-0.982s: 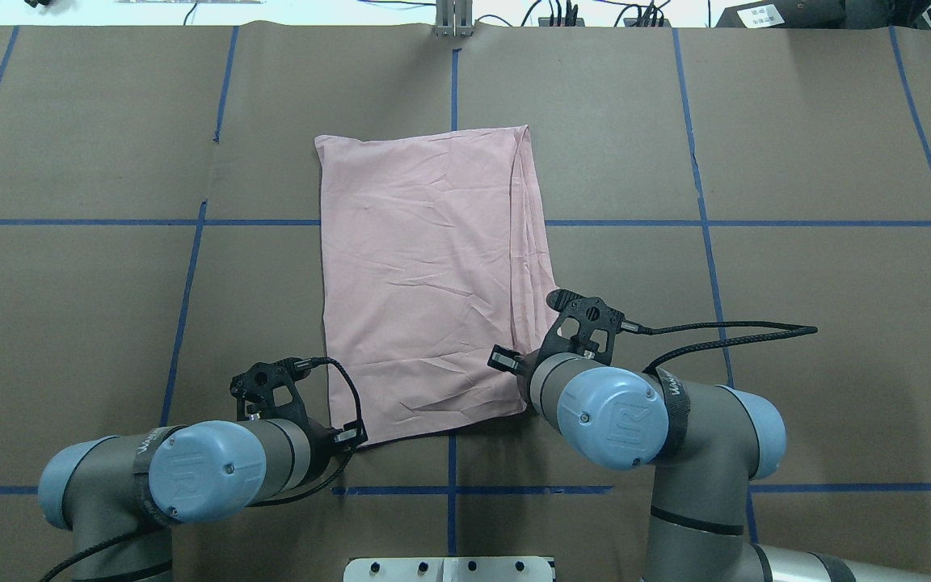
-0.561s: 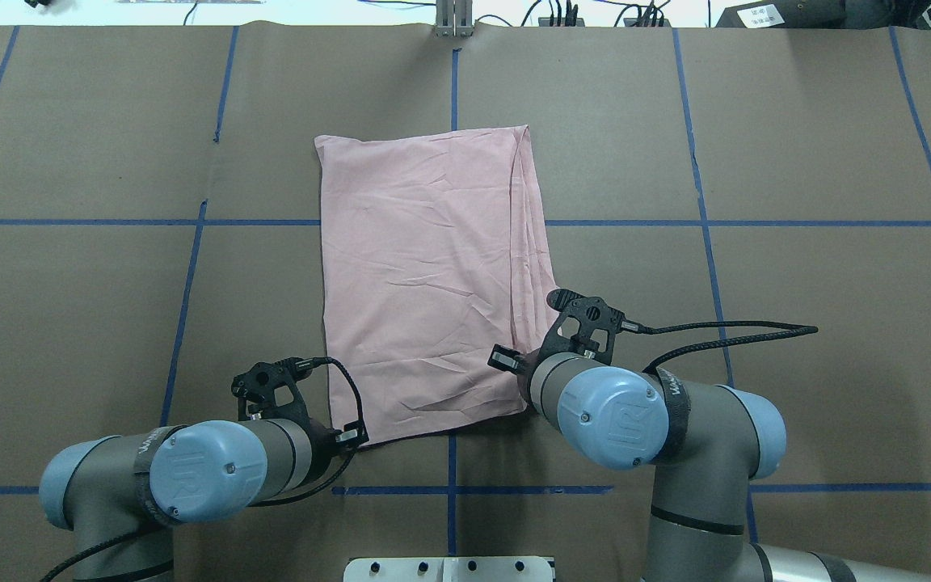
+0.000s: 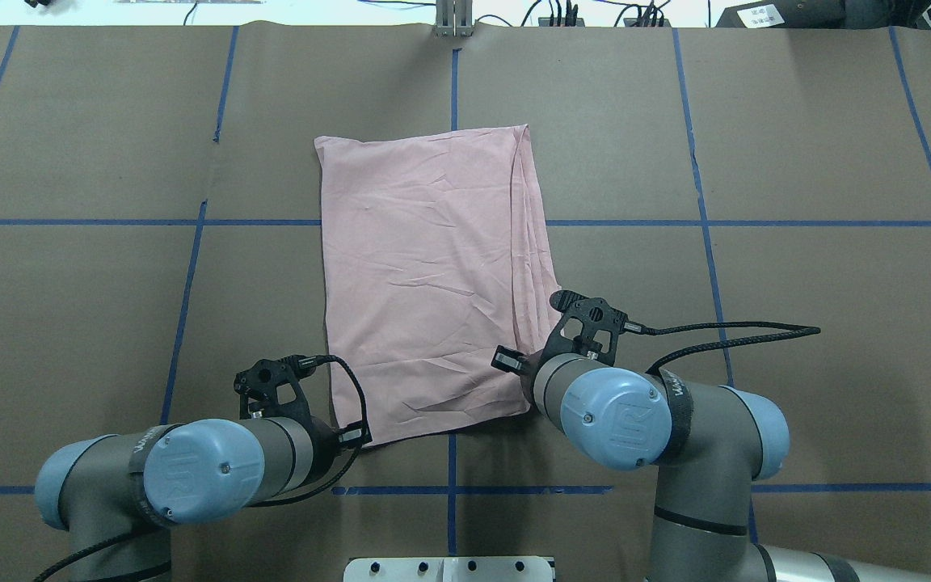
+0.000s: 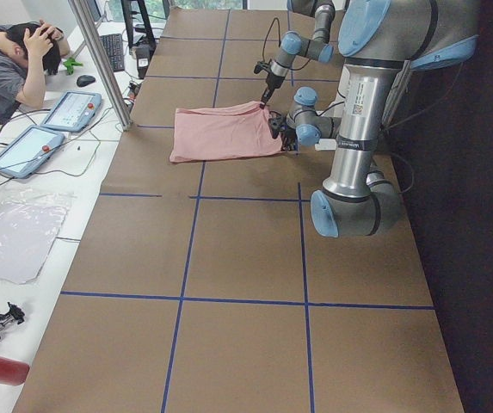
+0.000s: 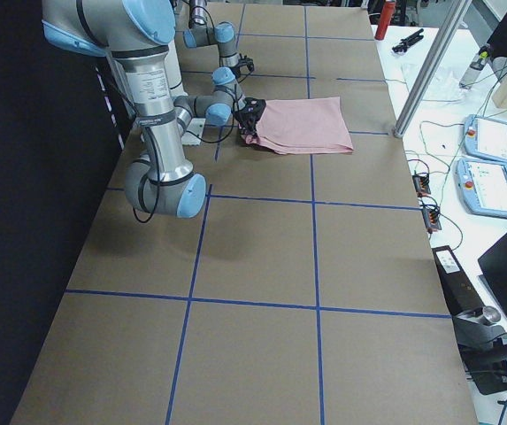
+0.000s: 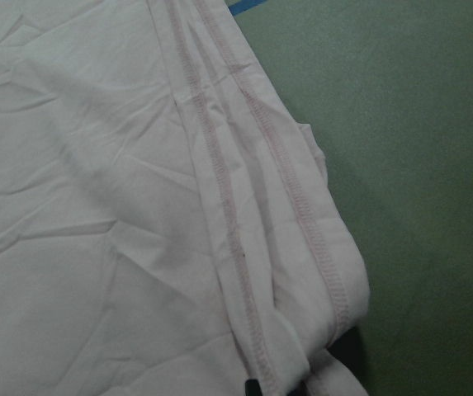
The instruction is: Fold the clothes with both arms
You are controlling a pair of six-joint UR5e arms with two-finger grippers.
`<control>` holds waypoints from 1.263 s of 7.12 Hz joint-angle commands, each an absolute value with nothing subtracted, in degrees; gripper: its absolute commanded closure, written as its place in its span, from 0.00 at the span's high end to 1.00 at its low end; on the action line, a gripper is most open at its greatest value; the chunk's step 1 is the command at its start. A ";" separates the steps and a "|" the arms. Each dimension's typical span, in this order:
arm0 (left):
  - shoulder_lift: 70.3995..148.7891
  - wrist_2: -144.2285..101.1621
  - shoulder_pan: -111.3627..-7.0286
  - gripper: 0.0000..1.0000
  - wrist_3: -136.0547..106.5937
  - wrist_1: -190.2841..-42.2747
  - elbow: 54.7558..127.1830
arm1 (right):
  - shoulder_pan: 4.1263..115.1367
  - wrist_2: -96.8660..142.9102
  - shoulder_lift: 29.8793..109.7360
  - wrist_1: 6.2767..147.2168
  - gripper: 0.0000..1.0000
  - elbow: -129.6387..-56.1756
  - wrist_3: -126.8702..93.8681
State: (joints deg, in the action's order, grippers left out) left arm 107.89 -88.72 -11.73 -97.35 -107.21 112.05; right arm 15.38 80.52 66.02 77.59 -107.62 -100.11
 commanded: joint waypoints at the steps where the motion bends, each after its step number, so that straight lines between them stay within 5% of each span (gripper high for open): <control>1: 108.02 -90.95 -12.48 0.00 -91.34 -98.59 123.41 | 14.51 80.77 68.36 84.40 0.00 -116.65 -100.11; 4: 115.89 -97.73 -14.23 0.00 -90.70 -77.06 140.41 | 8.71 81.03 67.94 104.28 0.00 -137.59 -100.20; 7: 118.29 -97.91 -18.69 0.00 -84.78 -76.38 134.77 | 8.61 80.60 67.24 104.24 0.00 -132.65 -99.59; 9: 121.36 -98.09 -25.37 0.00 -79.65 -79.78 124.25 | 14.12 81.21 62.78 103.98 0.00 -125.72 -98.18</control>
